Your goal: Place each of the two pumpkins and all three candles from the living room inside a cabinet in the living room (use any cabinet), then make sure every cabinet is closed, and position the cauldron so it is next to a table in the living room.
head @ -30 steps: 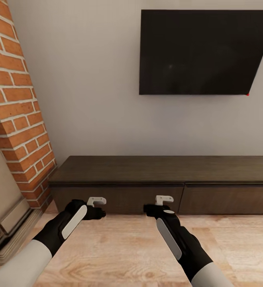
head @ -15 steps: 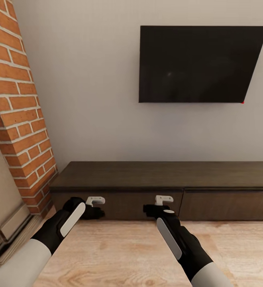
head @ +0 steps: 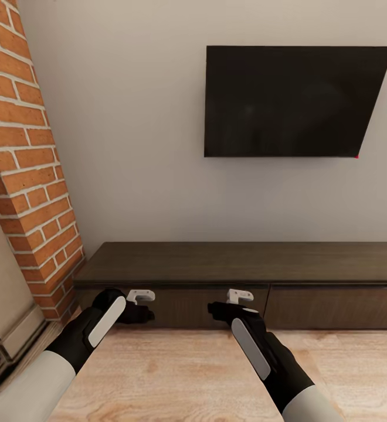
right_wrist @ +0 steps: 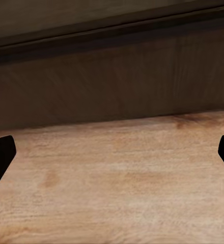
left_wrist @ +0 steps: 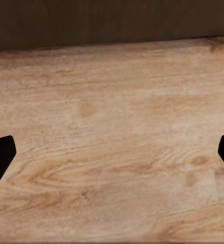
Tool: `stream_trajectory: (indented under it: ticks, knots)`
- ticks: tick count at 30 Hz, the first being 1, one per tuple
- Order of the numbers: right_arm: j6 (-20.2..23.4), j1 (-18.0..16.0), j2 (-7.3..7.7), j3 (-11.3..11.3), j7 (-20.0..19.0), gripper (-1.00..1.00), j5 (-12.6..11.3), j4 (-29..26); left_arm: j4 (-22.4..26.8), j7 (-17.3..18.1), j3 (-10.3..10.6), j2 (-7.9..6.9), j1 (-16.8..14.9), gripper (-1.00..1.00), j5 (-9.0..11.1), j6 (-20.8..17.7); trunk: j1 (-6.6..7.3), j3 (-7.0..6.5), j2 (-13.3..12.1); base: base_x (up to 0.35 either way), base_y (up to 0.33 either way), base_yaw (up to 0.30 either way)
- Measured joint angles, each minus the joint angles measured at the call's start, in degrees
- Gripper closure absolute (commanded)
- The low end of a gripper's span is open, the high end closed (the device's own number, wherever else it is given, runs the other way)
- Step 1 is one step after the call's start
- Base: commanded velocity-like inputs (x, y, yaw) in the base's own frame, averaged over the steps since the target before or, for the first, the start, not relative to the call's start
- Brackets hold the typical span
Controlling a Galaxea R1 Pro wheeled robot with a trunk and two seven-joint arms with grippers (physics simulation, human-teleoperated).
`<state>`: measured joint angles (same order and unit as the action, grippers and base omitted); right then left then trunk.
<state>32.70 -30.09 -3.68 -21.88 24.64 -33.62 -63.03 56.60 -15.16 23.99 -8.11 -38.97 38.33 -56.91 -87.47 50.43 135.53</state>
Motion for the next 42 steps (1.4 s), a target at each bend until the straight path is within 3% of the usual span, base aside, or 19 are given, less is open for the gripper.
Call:
stream_trajectory:
  ticks: [21,42]
  knots:
    - [0.0,0.0,-0.11,0.0,-0.1,-1.0,-0.3,0.0,0.0,0.1,-1.7,0.0,-0.8,-1.0,0.1,-2.6,4.61,-3.77,-8.4,0.0,0.0,0.0]
    - [-0.1,0.1,-0.12,-0.1,-0.2,-1.0,-0.3,0.0,0.2,0.0,-1.8,0.25,-0.8,-1.0,0.0,-2.6,9.23,-7.54,-16.8,-0.069,0.0,0.0]
